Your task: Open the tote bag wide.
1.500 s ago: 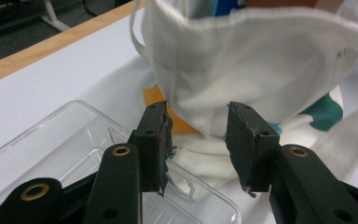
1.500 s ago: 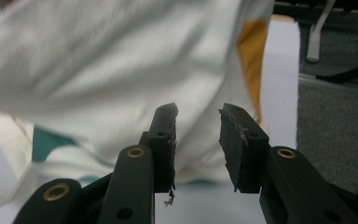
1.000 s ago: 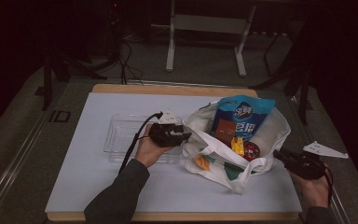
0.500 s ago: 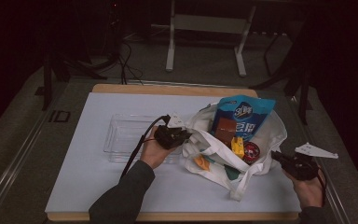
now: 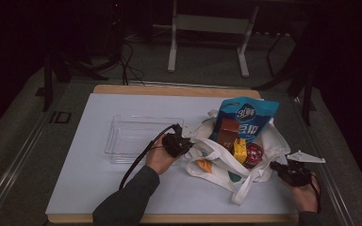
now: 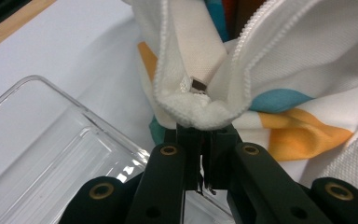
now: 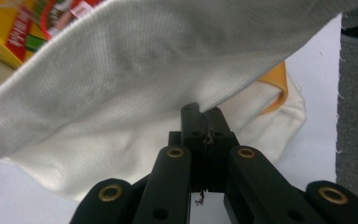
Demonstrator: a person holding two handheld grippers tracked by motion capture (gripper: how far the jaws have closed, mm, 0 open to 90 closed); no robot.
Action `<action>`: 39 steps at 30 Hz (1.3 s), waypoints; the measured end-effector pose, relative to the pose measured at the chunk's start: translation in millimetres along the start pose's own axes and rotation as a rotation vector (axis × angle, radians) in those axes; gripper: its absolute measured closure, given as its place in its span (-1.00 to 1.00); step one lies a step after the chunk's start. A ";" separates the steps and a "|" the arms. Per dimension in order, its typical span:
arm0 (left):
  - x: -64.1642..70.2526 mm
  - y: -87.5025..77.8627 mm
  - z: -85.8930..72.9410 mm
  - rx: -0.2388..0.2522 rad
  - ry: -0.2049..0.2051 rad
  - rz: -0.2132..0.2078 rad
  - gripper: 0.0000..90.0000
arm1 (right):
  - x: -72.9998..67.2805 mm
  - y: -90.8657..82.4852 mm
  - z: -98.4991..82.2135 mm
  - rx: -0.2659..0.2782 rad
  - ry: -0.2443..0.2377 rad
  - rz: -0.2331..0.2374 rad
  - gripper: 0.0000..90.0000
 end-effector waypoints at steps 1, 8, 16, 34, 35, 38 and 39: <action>-0.1 -0.2 0.0 -0.004 0.001 0.010 0.93 | 0.9 0.7 -0.8 -0.005 0.002 -0.009 1.00; -2.4 -2.1 0.0 -0.018 -0.027 0.025 0.94 | 3.6 8.0 -4.7 -0.024 0.011 -0.032 1.00; -4.9 -9.0 -1.2 0.017 -0.045 0.005 0.83 | 0.9 3.1 -3.0 -0.008 -0.003 -0.053 0.97; 2.9 -64.3 0.4 0.228 -0.035 -0.074 0.59 | -7.0 -62.3 1.8 0.154 0.060 -0.042 0.47; 4.7 -67.1 2.4 0.238 -0.031 -0.075 0.59 | -8.9 -64.7 4.1 0.162 0.058 -0.042 0.45; 10.5 -71.2 11.0 0.260 -0.018 -0.083 0.62 | -16.4 -69.3 11.7 0.181 0.060 -0.034 0.41; 12.3 -71.6 14.7 0.262 -0.013 -0.080 0.63 | -18.8 -69.7 14.3 0.187 0.055 -0.037 0.41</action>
Point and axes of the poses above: each handheld gripper's, and its own axes: y roughly forward along the jaws, z roughly out of its top, x roughly to its right, the point moved 5 cm from there along y, roughly forward along the jaws, and after that the axes turned 4 degrees about -x, right-handed, at the moved point
